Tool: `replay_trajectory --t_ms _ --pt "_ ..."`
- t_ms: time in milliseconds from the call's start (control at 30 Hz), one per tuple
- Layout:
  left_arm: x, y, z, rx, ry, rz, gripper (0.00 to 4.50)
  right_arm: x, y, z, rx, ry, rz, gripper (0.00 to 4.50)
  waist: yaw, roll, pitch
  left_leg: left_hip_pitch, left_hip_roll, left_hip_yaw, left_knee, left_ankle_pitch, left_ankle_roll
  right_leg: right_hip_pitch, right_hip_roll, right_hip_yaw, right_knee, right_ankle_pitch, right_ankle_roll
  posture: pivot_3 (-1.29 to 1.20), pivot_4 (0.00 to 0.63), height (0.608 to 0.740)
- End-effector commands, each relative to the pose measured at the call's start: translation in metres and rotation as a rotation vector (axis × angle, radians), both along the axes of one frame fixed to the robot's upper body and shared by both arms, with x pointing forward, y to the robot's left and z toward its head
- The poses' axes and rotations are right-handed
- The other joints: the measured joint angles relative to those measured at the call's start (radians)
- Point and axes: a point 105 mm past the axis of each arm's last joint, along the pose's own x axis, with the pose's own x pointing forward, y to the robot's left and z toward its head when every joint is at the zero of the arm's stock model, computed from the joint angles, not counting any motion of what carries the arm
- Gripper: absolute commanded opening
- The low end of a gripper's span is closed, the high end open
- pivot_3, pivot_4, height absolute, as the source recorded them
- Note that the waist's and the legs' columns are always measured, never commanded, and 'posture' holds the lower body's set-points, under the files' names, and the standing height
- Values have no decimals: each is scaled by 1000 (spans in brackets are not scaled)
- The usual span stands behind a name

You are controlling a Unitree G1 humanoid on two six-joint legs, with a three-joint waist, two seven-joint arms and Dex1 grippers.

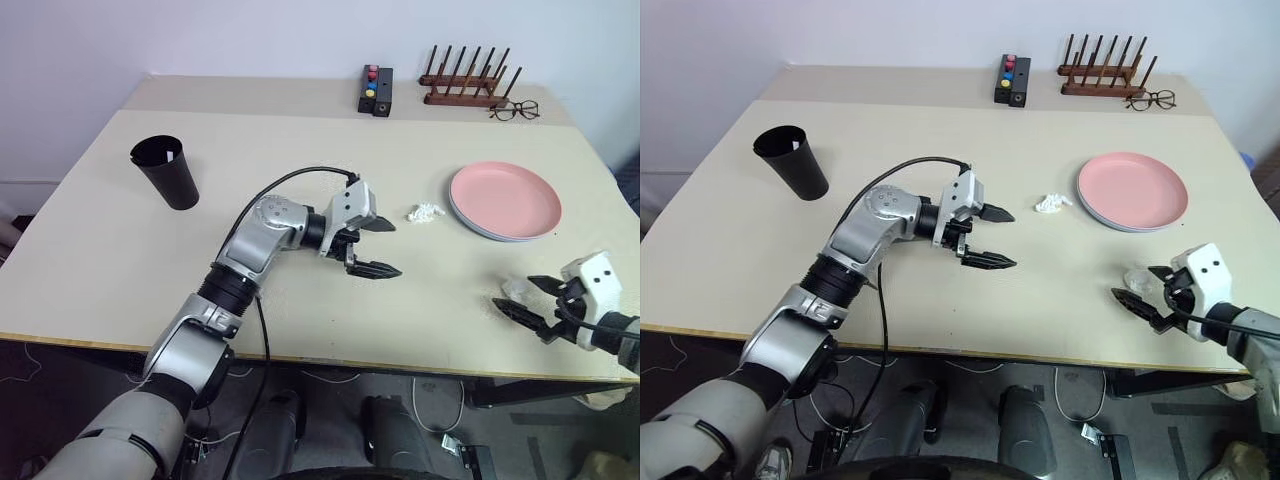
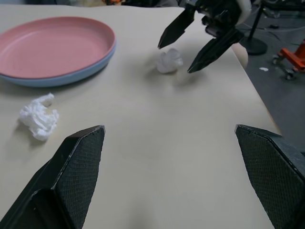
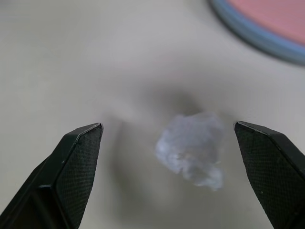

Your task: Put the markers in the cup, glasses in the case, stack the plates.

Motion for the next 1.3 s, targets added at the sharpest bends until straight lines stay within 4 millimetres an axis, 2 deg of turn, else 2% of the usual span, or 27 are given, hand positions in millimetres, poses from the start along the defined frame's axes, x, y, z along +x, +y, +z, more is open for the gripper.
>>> replay_trajectory --t_ms 33,233,267,333,533,733,833,1067,1200,1300 --pt "-8 0 5 10 -46 -59 4500 6 -1 4 -24 -33 4 4484 0 0 0 0 0 0 0 0 0 0 0 0 0 0 0 0 150 740" --pt "-9 0 5 14 -51 -59 4500 16 -1 4 -17 -58 -11 4484 -1 0 0 0 0 0 0 0 0 0 0 0 0 0 0 0 150 740" --pt "-9 0 5 14 -52 -59 4500 18 -1 5 -15 -69 -19 4242 -2 0 0 0 0 0 0 0 0 0 0 0 0 0 0 0 150 740" --pt "-10 -1 5 12 -52 -57 4500 19 -1 6 -10 -73 -17 3684 -1 0 0 0 0 0 0 0 0 0 0 0 0 0 0 0 150 740" --pt "-8 -1 6 7 -56 -42 4500 20 -2 7 -50 -79 -13 633 -1 0 0 0 0 0 0 0 0 0 0 0 0 0 0 0 150 740" --pt "-6 -3 8 -4 -59 -28 4500 22 -8 14 -82 -106 -23 633 -1 0 0 0 0 0 0 0 0 0 0 0 0 0 0 0 150 740" --pt "-4 -4 9 -13 -58 -16 4500 29 -5 31 -79 -167 -20 633 -2 0 0 0 0 0 0 0 0 0 0 0 0 0 0 0 150 740" --pt "3 -7 12 -40 -71 53 4500 71 24 111 -30 -519 64 633 -8 0 0 0 0 0 0 0 0 0 1 0 0 0 1 0 150 740" --pt "6 -9 14 -57 -80 95 4500 102 31 133 -39 -634 64 633 -7 0 0 0 0 0 0 0 0 0 1 0 0 2 3 0 150 740" --pt "10 -8 17 -69 -102 145 4500 125 35 134 -71 -659 60 633 -6 0 0 0 0 0 -1 0 0 0 1 0 0 2 3 0 150 740"
